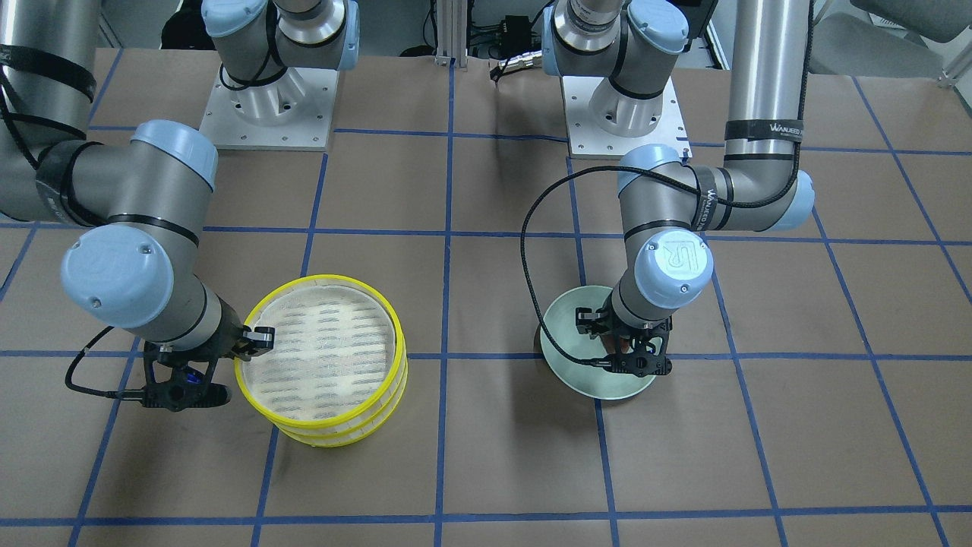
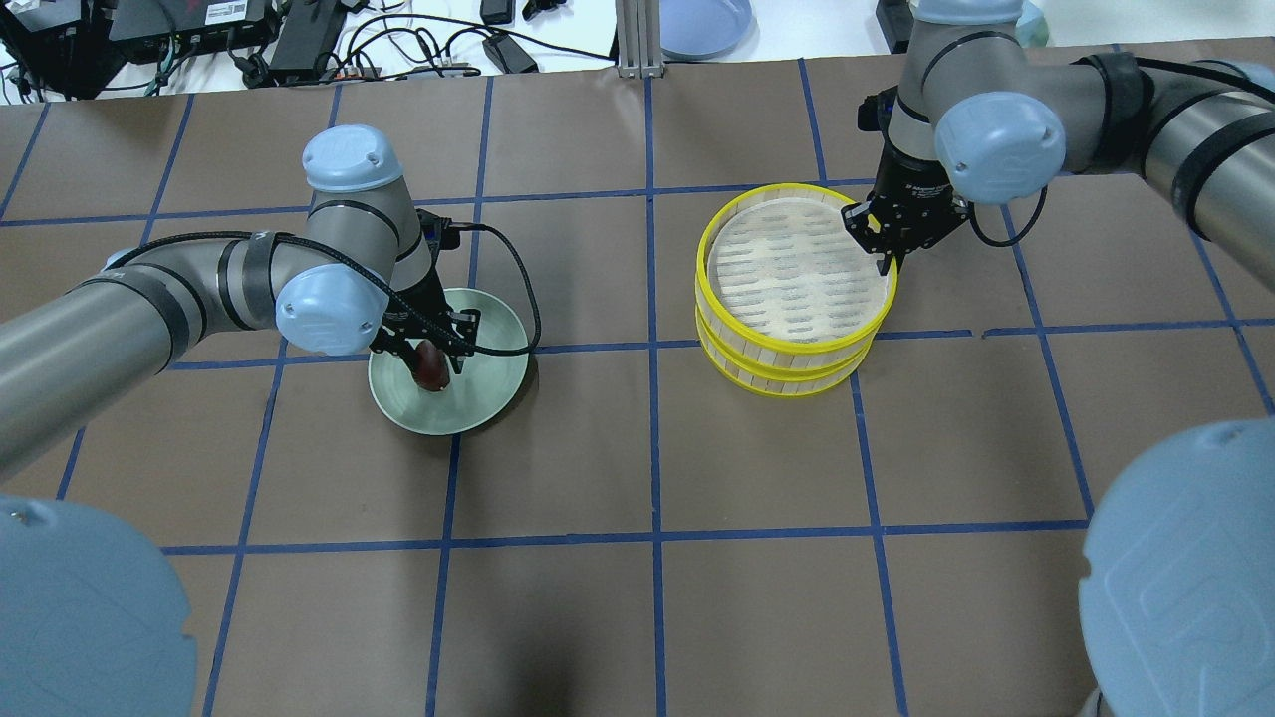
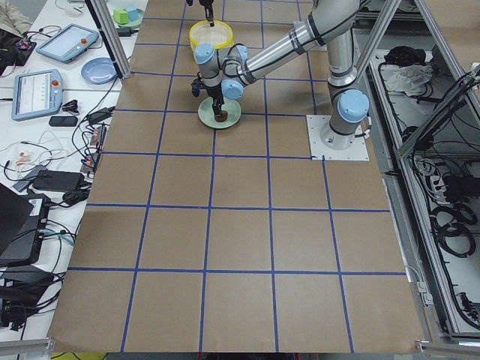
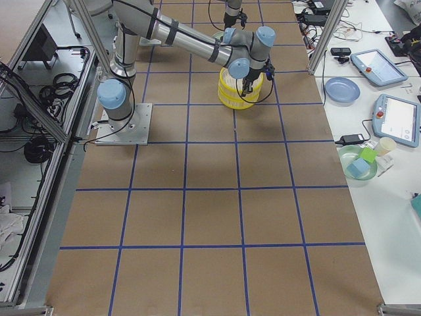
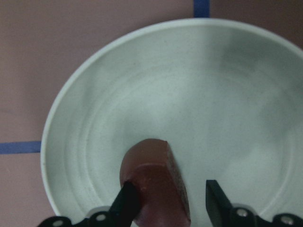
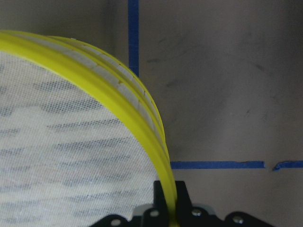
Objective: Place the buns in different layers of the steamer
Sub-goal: 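Grasp the dark red bun in the bowl with the left gripper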
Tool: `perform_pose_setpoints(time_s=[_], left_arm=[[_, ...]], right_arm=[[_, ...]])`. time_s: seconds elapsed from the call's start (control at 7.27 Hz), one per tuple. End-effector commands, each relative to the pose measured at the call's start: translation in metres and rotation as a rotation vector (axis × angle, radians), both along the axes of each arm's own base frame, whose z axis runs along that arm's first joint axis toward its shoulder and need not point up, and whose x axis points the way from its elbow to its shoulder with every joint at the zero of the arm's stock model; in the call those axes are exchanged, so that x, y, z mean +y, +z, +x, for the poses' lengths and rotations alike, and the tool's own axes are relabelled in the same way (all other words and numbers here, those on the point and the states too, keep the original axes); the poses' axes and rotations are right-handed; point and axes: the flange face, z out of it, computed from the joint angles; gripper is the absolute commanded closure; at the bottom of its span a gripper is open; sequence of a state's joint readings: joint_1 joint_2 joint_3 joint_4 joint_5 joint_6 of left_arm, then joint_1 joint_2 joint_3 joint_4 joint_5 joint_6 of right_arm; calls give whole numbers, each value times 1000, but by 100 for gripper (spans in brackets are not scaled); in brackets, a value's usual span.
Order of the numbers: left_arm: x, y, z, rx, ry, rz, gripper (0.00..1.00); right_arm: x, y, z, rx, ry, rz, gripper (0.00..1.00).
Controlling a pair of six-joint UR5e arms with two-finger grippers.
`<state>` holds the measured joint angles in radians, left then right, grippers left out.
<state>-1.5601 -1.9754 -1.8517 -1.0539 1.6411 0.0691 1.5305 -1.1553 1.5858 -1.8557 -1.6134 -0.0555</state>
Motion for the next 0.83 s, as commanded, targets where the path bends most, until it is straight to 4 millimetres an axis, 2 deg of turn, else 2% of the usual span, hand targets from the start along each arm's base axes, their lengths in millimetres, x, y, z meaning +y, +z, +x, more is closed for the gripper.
perform_pose_setpoints(time_s=[0.0,0.28,0.41,0.55,0.69], left_arm=[[0,0,2,-13,-25,1,100],[-3,13,1,-8,-32,-26,100],[-10,30,1,-10,-44,-56,100],[-18,62,-10,-5,-48,-102,100],[-24,91,-13,-2,-49,-125,100]], right_arm=[[1,-2,3,1,3,2,100],[5,-4,9,-1,-6,7,100],[9,-6,31,7,-26,6,100],[11,-6,37,12,-27,6,86],[11,-3,37,12,-19,-2,4]])
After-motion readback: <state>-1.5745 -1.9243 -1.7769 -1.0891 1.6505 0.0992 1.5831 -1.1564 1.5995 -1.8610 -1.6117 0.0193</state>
